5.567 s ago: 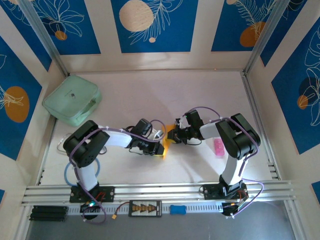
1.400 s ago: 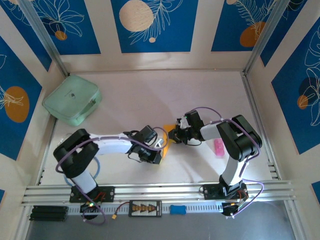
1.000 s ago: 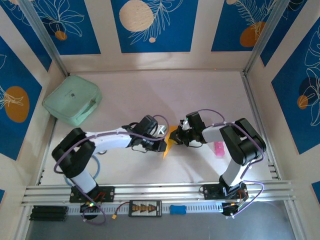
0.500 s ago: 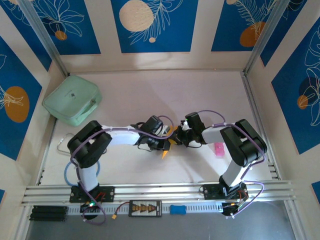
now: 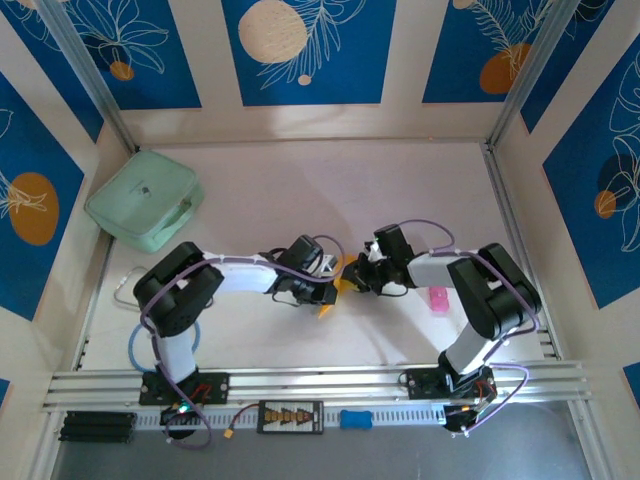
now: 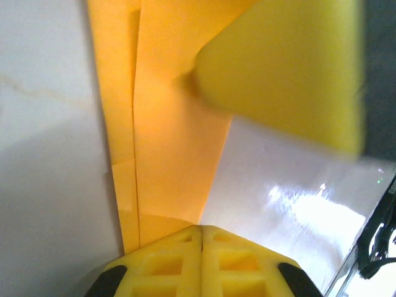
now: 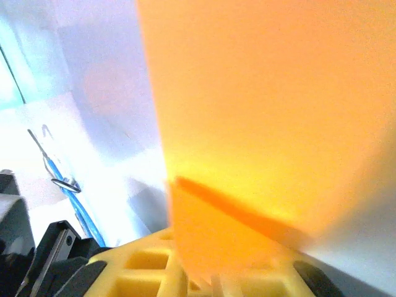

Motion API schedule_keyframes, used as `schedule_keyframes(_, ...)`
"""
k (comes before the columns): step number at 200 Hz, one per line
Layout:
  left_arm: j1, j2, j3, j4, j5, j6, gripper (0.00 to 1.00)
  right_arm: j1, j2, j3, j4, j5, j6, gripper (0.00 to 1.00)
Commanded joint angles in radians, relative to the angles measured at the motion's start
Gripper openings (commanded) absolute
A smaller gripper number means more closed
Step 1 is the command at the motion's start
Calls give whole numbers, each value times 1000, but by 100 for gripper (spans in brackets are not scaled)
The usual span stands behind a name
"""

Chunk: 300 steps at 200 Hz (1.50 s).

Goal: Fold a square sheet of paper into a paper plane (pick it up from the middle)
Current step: Fold the wing for the fifth time at the center of the table.

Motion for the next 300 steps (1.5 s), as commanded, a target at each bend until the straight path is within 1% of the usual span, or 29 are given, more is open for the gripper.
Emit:
schedule_keyframes(1, 10, 3, -41, -154, 8, 89, 0, -53, -94, 33, -124, 20, -117, 19)
schedule_keyframes(23, 20, 3, -35, -169, 24, 118, 0, -75, -159, 11, -103, -29, -163, 19)
schedule_keyframes(49, 22, 9, -33, -162, 40, 121, 0, -42, -177, -26, -36, -77, -169, 15)
schedule_keyframes(91, 24, 13, -33, -162, 40, 121, 0, 57, -115, -9, 0, -42, -170, 12)
schedule_keyframes(120, 28, 9, -33, -161, 38, 120, 0, 77, -59, 4, 8, -18, -160, 10)
schedule_keyframes(149, 28, 3, -37, -159, 39, 114, 0, 75, -17, -8, 15, 9, -152, 9)
schedule_keyframes(170, 29, -6, -42, -158, 42, 116, 0, 55, 6, -27, 35, 32, -138, 9)
schedule_keyframes(214, 29, -41, -56, -155, 51, 126, 0, 14, 43, -62, 67, 38, -120, 9)
schedule_keyframes(252, 29, -90, -37, -140, 61, 112, 0, 12, 54, -62, 43, 33, -115, 9)
schedule_keyframes(277, 29, -114, 0, -115, 71, 86, 4, 15, 54, -60, 38, 32, -114, 9)
schedule_keyframes(300, 29, -106, 32, -98, 69, 77, 5, 16, 59, -51, 24, 30, -116, 9)
